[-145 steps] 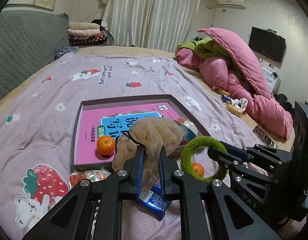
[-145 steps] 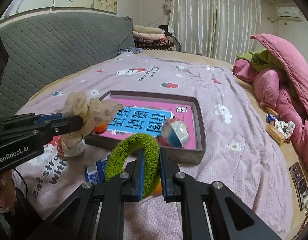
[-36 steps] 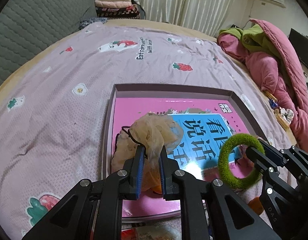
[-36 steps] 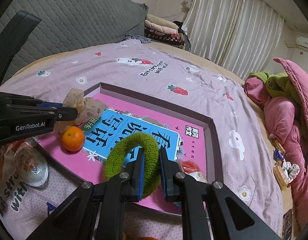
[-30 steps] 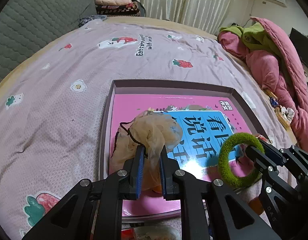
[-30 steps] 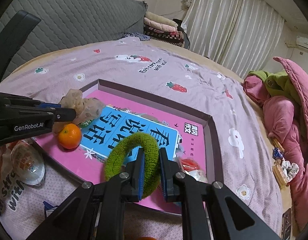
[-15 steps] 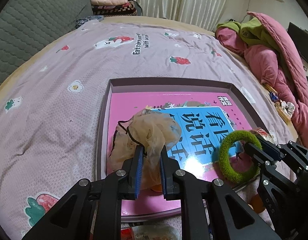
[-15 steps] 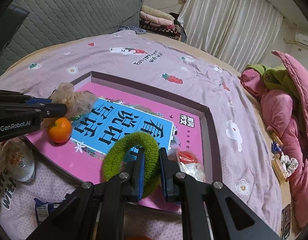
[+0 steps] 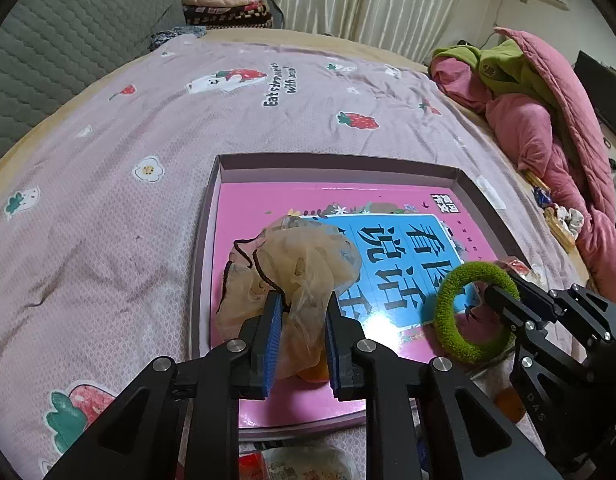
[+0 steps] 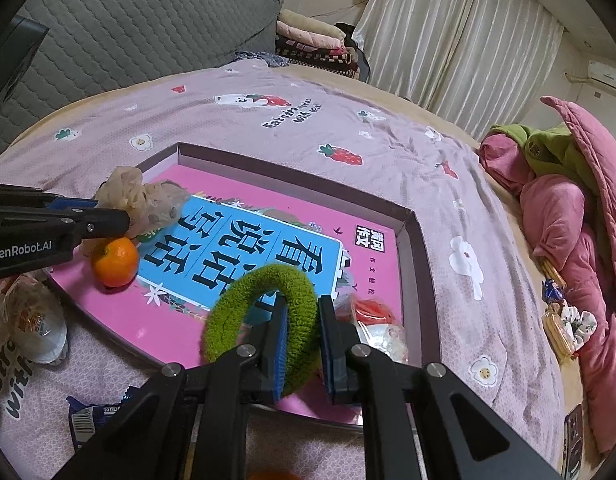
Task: Organize objects
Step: 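Lower and open the left tool on the mesh fabric while the right tool releases the ring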
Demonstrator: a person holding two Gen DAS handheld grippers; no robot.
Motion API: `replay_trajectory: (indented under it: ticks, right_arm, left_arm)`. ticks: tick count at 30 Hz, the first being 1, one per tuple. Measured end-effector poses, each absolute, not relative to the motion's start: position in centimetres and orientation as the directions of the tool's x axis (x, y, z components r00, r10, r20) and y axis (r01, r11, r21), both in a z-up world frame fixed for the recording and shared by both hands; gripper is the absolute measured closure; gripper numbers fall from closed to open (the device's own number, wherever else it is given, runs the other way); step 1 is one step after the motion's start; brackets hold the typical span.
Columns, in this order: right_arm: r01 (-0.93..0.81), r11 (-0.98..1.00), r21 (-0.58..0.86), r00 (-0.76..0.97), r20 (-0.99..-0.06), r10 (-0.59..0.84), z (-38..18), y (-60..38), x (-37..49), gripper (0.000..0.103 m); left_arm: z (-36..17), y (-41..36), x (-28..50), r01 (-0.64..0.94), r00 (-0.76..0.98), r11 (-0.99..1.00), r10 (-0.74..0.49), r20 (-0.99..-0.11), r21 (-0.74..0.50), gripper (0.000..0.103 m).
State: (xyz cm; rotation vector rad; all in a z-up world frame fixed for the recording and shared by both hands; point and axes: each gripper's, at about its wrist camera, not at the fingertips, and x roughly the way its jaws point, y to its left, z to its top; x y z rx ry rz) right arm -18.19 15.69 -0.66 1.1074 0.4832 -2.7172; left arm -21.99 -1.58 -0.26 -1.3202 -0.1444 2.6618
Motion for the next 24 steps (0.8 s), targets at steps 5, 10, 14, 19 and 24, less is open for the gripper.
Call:
replay_trajectory:
  ticks: [5, 10, 14, 19, 24]
  right_arm:
    - [0.271, -0.936, -0.225, -0.705, -0.708, -0.034, -0.57, 15.72, -18.20, 0.086]
    - [0.272, -0.939, -0.210, -0.703, -0.710, -0.045, -0.44, 15.86, -18.06, 0.078]
    - [0.274, -0.939, -0.210, -0.703, -0.710, -0.046, -0.46, 15.92, -18.03, 0.075]
    - [0.269, -0.941, -0.207, -0.704, -0.709, -0.046, -0.40, 15.92, -17.96, 0.074]
    - [0.265, -0.943, -0.204, -0.711, -0.702, -0.048, -0.16, 16.04, -17.80, 0.069]
  left_arm:
    - [-0.15, -1.60, -21.80, -0.115, -0.596, -0.980, 0.198, -0.778, -0.162, 0.081]
    - [-0.03, -1.46, -21.68, -0.119, -0.600, -0.981, 0.194, -0.776, -0.153, 0.079]
    - [0.12, -1.38, -21.53, -0.126, -0.605, -0.982, 0.190, -0.773, -0.143, 0.074]
    - [0.30, -1.28, -21.38, -0.135, -0.608, -0.981, 0.195, -0.770, -0.141, 0.066]
    - [0.45, -1.32, -21.31, -0.138, -0.607, -0.979, 0.203, -0.768, -0.150, 0.059]
